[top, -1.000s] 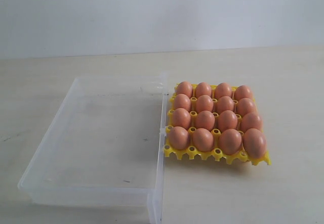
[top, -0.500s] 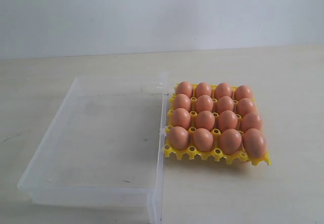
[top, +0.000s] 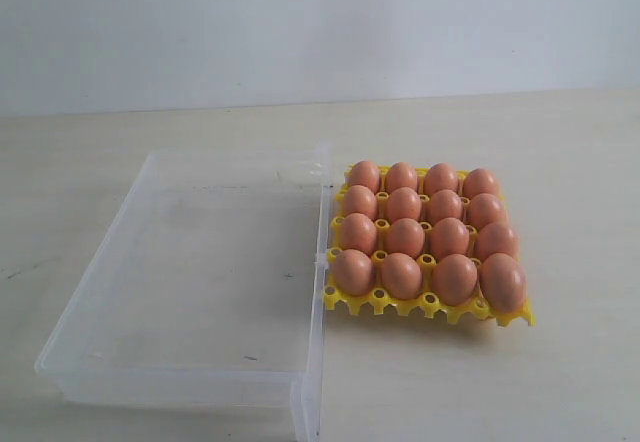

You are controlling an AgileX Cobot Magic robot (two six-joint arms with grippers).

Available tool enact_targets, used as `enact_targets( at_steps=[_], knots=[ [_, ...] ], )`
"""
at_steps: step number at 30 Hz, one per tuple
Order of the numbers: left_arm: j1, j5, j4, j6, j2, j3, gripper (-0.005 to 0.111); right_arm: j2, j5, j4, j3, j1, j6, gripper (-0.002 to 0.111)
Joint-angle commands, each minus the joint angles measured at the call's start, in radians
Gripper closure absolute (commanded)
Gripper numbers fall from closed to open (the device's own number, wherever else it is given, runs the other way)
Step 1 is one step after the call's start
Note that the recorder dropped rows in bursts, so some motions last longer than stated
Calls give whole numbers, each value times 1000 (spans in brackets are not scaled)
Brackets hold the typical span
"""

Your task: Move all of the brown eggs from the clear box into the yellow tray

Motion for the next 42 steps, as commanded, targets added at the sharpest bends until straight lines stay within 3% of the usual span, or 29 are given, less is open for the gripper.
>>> enact_targets(
  at_steps=[1, 8, 15, 42],
  knots=[
    [2, -6, -1, -5, -6, -4, 107, -5, 0, 0, 5, -13, -10, 108],
    [2, -6, -1, -5, -6, -4, 107, -5, 7, 29, 5, -13, -11, 108],
    [2, -6, -1, -5, -6, -4, 107, -5, 7, 29, 5, 49, -11, 108],
    [2, -6, -1, -5, -6, -4, 107, -5, 1, 21, 5, 30, -8, 108]
  ],
)
